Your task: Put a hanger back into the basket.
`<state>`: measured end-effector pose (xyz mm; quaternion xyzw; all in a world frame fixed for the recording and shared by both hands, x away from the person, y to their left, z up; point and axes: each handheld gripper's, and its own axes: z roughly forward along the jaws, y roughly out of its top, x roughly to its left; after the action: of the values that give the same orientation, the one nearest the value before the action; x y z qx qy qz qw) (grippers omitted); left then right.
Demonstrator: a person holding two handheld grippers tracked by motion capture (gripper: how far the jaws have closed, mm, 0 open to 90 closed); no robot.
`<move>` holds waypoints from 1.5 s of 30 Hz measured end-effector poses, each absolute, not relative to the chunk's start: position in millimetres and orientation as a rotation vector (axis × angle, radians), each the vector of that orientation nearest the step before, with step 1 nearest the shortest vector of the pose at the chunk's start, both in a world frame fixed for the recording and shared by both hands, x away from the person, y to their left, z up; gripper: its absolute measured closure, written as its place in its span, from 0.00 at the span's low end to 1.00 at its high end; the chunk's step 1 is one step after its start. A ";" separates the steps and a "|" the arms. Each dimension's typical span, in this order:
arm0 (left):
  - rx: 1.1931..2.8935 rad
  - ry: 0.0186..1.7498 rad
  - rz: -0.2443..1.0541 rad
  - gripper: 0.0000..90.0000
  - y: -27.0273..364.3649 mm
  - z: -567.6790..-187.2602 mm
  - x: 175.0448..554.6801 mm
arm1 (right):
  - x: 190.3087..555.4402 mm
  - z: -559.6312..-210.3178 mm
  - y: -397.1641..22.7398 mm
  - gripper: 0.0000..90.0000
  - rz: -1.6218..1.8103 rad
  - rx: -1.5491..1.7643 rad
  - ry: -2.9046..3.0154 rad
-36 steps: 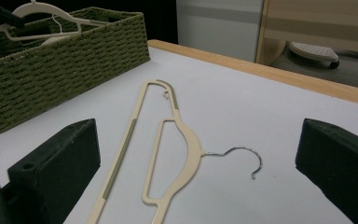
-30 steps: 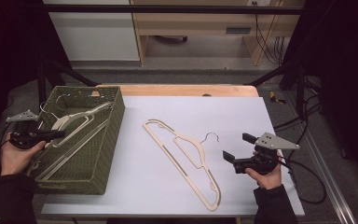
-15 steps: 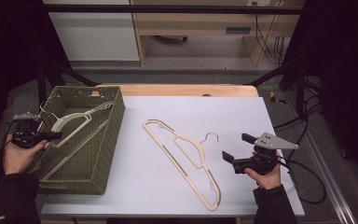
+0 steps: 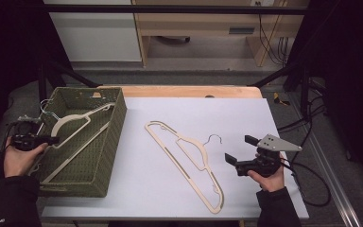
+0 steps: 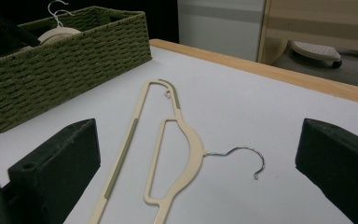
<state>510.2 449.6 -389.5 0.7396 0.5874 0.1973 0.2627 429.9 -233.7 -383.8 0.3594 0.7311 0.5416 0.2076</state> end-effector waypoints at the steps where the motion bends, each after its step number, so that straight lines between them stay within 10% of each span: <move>1: 1.992 1.584 0.536 0.64 449.2 -389.1 509.5 | 429.9 -383.7 -233.7 0.00 1.508 1.001 2.035; 45: 1.838 0.753 0.606 0.12 219.4 -328.8 436.1 | 427.7 -382.6 -242.2 0.00 1.515 1.026 2.007</move>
<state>436.1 219.4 -328.8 0.7627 0.3124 0.2515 0.5074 427.7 -242.2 -382.6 0.3694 0.7222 0.5451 0.2114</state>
